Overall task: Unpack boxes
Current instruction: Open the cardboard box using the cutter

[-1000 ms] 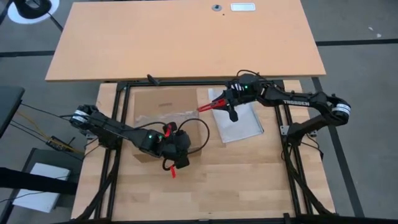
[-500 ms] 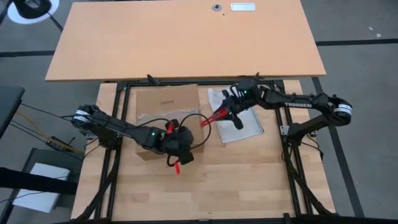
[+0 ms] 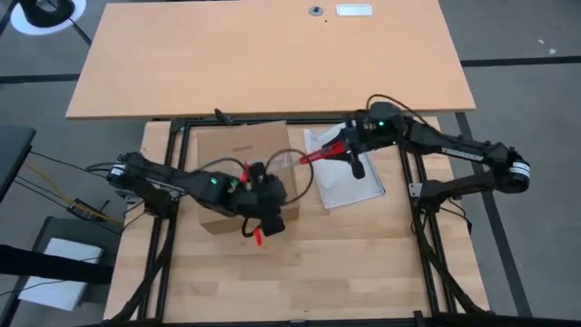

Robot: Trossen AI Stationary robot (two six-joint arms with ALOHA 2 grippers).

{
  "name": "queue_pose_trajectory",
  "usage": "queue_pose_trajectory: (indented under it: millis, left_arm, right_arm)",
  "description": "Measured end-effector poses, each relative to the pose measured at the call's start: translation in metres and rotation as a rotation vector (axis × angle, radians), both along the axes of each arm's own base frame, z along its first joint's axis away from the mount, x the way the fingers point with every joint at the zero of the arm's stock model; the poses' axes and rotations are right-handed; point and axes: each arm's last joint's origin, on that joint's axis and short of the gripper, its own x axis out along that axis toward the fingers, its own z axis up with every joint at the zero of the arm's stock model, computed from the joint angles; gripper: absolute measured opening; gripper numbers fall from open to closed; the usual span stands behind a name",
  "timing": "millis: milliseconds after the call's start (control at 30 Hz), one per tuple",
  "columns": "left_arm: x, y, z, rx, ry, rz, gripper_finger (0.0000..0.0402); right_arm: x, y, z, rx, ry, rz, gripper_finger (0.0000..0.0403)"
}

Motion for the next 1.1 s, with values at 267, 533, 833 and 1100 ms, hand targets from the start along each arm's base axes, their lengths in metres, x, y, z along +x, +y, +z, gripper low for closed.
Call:
queue_pose_trajectory:
  millis: [267, 533, 833, 1100]
  left_arm:
    - [-0.058, 0.028, 0.052, -0.082, 0.104, 0.255, 0.016]
    - [-0.126, 0.053, 0.043, -0.144, 0.098, 0.428, 0.016]
    - [-0.193, 0.059, -0.021, -0.342, 0.278, 0.441, 0.016]
    - [-0.22, 0.052, -0.074, -0.408, 0.483, 0.319, 0.016]
  right_arm:
    - [-0.015, 0.005, 0.024, 0.089, -0.087, -0.111, 0.014]
    - [-0.004, 0.01, 0.019, 0.227, -0.071, -0.206, 0.014]
    - [0.016, 0.009, 0.006, 0.304, -0.049, -0.334, 0.014]
    - [0.027, 0.009, -0.002, 0.344, -0.039, -0.355, 0.014]
